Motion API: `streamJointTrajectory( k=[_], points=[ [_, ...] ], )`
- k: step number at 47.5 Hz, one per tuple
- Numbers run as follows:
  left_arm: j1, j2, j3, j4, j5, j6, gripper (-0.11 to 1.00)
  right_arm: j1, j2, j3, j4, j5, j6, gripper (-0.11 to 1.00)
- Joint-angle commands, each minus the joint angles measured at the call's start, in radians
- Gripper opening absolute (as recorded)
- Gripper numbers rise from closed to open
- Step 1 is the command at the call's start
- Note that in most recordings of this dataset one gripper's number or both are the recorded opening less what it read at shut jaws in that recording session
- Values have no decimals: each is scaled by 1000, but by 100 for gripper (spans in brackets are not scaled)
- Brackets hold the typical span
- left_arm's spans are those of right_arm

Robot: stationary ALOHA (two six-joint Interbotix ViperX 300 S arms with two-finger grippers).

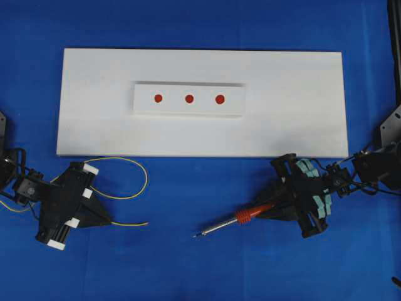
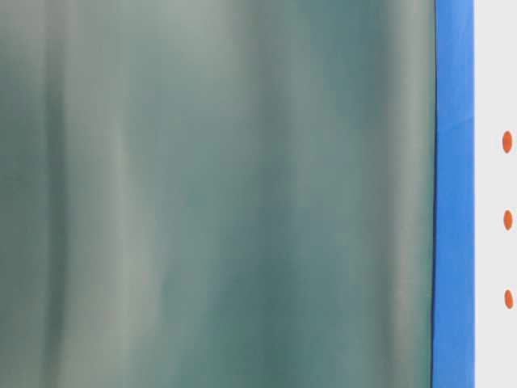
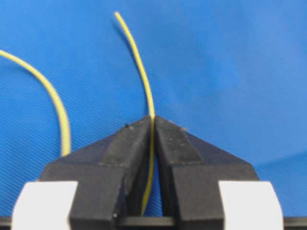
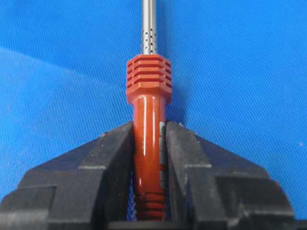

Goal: Touch the tip of the soldering iron to the tip of the solder at the mark.
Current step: 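Close both grippers, grasping the solder wire and the iron handle, then lift both tools and bring them over the red-dot strip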

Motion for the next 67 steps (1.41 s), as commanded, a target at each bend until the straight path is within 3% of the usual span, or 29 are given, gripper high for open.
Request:
streamJointTrajectory(
  k=[1,10,17,22,28,33,50,67],
  points=[
    [-2,-95,-29,0,91,-15,3,8,-72,3,-2,34,5,8],
    [-2,-301,-112,2,454,-54,3,9,-291,-17,5,328,6,8],
    [6,-434,-196,2,735,-72,3,9,-486,-75,8,657,6,8],
    [43,-492,-239,2,857,-86,3,8,-604,-133,9,881,5,8],
    [115,-526,-275,2,959,-121,3,-6,-698,-179,6,1058,5,8],
    [187,-537,-318,5,1039,-141,3,-38,-736,-196,5,1121,5,8],
    [399,-488,-400,18,1186,-123,3,-285,-719,-229,-29,1180,-3,8],
    [528,-411,-440,18,1193,15,3,-393,-546,-342,-100,1227,-3,8]
  ],
)
